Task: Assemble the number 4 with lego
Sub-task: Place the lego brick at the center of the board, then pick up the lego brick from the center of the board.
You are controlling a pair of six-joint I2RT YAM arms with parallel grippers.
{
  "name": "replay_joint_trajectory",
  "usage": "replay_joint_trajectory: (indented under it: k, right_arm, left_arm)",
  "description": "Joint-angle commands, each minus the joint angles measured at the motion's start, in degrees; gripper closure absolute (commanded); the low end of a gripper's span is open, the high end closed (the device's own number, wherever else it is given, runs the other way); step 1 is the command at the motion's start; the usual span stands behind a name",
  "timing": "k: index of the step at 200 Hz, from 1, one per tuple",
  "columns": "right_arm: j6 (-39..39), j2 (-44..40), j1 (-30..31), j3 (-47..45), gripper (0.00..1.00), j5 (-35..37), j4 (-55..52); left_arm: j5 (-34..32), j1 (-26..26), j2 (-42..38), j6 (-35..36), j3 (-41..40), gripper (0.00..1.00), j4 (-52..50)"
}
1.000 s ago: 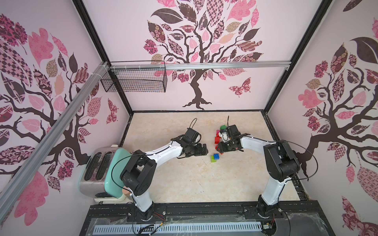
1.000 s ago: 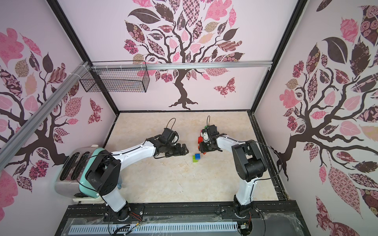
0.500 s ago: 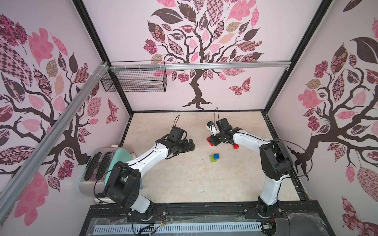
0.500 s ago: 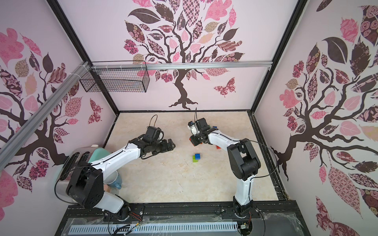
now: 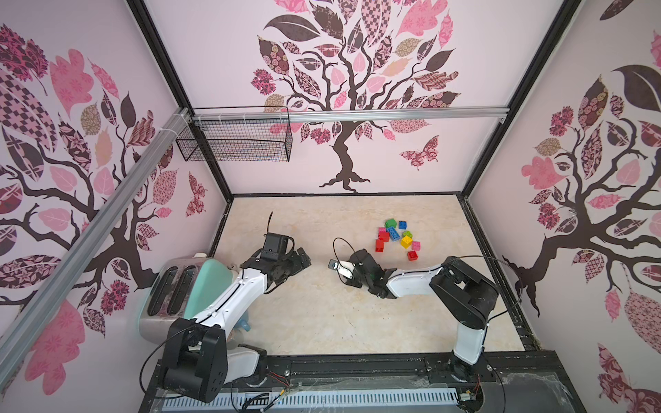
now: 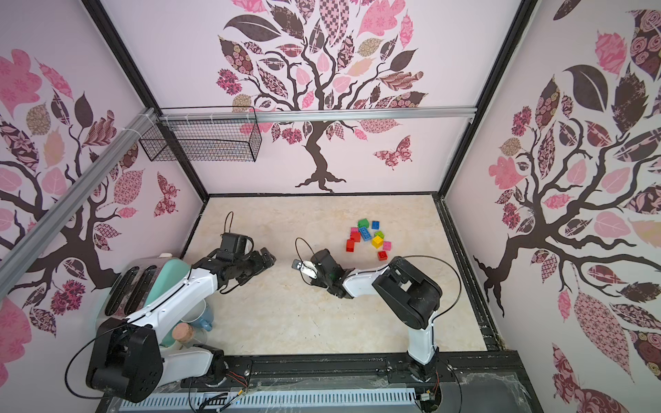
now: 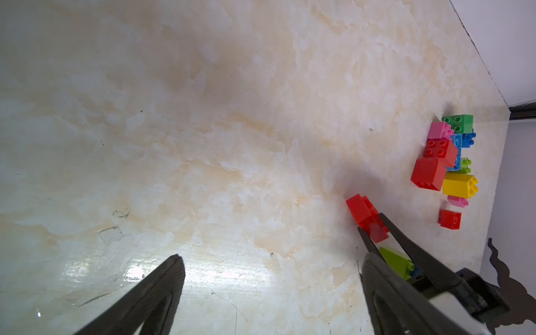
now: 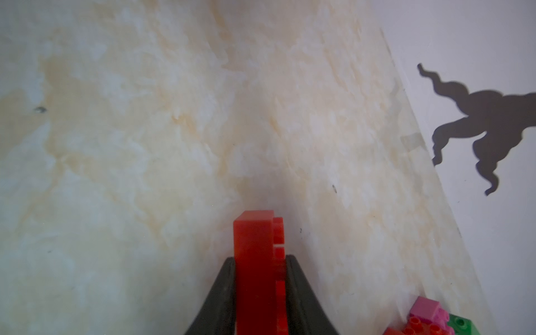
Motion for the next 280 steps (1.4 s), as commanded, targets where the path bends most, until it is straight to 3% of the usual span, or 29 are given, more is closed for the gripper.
replay_joint_trajectory:
  k: [1, 26, 51, 87, 99, 123, 152, 183, 234, 280]
  right_arm:
    - [-10.5, -0.7, 1.9, -4.2, 0.75, 3.6, 13.2]
    - [-12.5, -2.1, 4.3, -8.8, 0.69, 3.4, 15.1]
    - [-11.0, -6.4, 5.0, -10.4, 0.43, 1.2, 9.3]
    - [3.0, -20.4, 5.2, -12.5, 0.26, 0.8, -1.3]
    - [9.8, -27.2, 5.2, -14.6, 0.01, 0.7, -3.3]
    - [21.4, -40.0, 4.9, -19.9, 0.01, 2.5, -3.9]
    - [37.3, -50.9, 3.4, -23.9, 0.01, 13.4, -3.8]
    - [50.1, -54.8, -0.7, -23.5, 0.0, 10.4, -10.6]
    - [54.4, -51.9, -1.2, -21.4, 0.0, 11.6, -13.9]
    - [54.9, -51.8, -1.1, -22.1, 0.01, 12.8, -14.6]
  left_arm:
    - [1.7, 0.1, 1.5, 0.8, -1.7, 0.02, -1.0]
    - [4.3, -0.1, 3.5, 0.5, -2.2, 0.02, 0.7]
    - [4.2, -2.1, 4.5, 2.6, -1.4, 0.02, 1.7]
    - [1.5, -8.2, 7.9, 3.7, 1.5, 0.02, 3.2]
    - [2.3, -10.0, 9.3, 4.7, 1.8, 0.02, 5.8]
    - [3.8, -12.6, 12.6, 10.3, 2.0, 0.04, 10.2]
    - [4.4, -14.7, 15.5, 17.2, 3.6, 0.05, 13.0]
    - [2.2, -18.8, 19.5, 25.3, 7.1, 0.06, 13.1]
    - [2.6, -21.3, 27.0, 29.5, 11.5, 0.09, 16.0]
    - [7.0, -22.3, 28.8, 32.7, 8.4, 0.12, 22.4]
